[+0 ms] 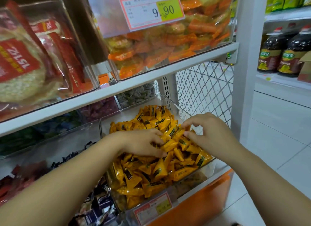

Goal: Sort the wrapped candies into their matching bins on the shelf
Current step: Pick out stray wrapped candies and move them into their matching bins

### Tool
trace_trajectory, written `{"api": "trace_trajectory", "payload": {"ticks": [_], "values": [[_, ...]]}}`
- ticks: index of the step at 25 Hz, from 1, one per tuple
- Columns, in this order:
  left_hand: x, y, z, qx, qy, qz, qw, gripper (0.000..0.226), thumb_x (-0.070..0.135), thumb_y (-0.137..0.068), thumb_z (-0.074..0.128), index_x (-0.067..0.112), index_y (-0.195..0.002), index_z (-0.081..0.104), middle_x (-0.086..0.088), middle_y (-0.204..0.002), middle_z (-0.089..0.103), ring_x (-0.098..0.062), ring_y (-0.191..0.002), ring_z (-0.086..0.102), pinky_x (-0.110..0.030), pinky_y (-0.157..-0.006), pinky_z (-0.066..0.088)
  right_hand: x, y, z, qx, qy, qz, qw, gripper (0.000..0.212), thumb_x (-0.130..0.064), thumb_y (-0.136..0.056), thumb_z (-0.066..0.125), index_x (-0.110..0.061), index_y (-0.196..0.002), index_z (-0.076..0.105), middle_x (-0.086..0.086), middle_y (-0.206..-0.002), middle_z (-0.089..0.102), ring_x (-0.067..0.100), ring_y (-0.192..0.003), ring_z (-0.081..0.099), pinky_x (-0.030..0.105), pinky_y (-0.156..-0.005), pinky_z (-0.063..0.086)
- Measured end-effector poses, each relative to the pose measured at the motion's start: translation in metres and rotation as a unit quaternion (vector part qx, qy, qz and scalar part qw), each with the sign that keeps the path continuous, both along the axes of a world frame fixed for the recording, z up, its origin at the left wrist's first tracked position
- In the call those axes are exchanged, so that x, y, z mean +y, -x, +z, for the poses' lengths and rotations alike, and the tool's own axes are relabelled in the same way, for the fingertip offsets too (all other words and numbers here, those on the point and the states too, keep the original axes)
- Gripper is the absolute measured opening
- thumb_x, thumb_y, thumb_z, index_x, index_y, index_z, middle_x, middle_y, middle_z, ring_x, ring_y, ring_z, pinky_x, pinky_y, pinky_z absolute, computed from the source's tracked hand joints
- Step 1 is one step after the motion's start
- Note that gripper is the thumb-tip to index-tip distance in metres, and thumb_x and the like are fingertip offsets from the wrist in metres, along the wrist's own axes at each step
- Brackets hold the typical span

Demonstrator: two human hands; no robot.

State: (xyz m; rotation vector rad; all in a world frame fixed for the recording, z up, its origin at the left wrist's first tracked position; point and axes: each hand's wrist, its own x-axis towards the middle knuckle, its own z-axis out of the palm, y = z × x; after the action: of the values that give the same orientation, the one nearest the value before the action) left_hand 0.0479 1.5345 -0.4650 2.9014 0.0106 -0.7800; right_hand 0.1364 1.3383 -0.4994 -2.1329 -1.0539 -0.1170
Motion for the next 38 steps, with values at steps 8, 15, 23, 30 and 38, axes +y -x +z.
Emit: {"api": "trace_trajectory", "payload": {"ticks": [8,15,23,30,38], "values": [[0.000,0.036,0.007,-0.021,-0.104,-0.039,0.994,0.046,0.055,-0.091,0.043,0.042,-0.135,0.041,0.022,-0.153,0.012,-0.009,-0.141,0.017,-0.052,-0.114,0.010,-0.006,0.007,0.001,-0.054,0.129,0.070,0.988,0.027,-0.052,-0.075,0.067,-0.047,-0.102,0.065,-0.031,-0.116,0.055,0.003,-0.113,0.037,0.030,-0.095,0.028],[0.003,0.059,0.011,-0.030,-0.141,-0.033,0.989,0.046,0.056,-0.091,0.040,0.052,-0.136,0.031,0.025,-0.152,0.015,-0.006,-0.142,0.012,-0.051,-0.115,0.001,-0.005,0.005,-0.002,-0.056,0.091,0.069,0.992,0.026,-0.047,-0.074,0.071,-0.041,-0.099,0.069,-0.025,-0.107,0.063,0.007,-0.108,0.046,0.038,-0.096,0.034],[0.006,0.061,0.005,-0.062,-0.139,-0.030,0.988,0.047,0.060,-0.089,0.041,0.053,-0.134,0.034,0.023,-0.150,0.020,-0.007,-0.140,0.016,-0.050,-0.114,0.002,-0.005,0.003,-0.003,-0.032,0.061,0.072,0.995,0.022,-0.038,-0.078,0.070,-0.038,-0.099,0.069,-0.018,-0.104,0.065,0.008,-0.105,0.049,0.034,-0.095,0.036],[0.024,0.024,0.021,-0.205,0.078,0.107,0.970,0.040,0.041,-0.091,0.054,0.035,-0.130,0.050,0.010,-0.140,0.044,-0.004,-0.125,0.040,-0.019,-0.100,0.030,0.032,-0.001,0.022,0.077,-0.064,0.069,0.993,0.020,-0.023,-0.087,0.062,-0.030,-0.106,0.067,-0.017,-0.106,0.063,-0.017,-0.083,0.052,0.005,-0.076,0.039],[0.045,0.010,0.004,-0.053,0.059,0.154,0.985,0.050,0.044,-0.093,0.050,0.038,-0.140,0.036,0.008,-0.150,0.032,-0.011,-0.135,0.031,-0.019,-0.103,0.023,0.111,-0.023,0.016,0.017,0.258,0.158,0.953,0.061,-0.039,-0.089,0.057,-0.024,-0.143,0.034,0.008,-0.153,0.023,0.023,-0.140,0.022,0.035,-0.111,0.023]]}}
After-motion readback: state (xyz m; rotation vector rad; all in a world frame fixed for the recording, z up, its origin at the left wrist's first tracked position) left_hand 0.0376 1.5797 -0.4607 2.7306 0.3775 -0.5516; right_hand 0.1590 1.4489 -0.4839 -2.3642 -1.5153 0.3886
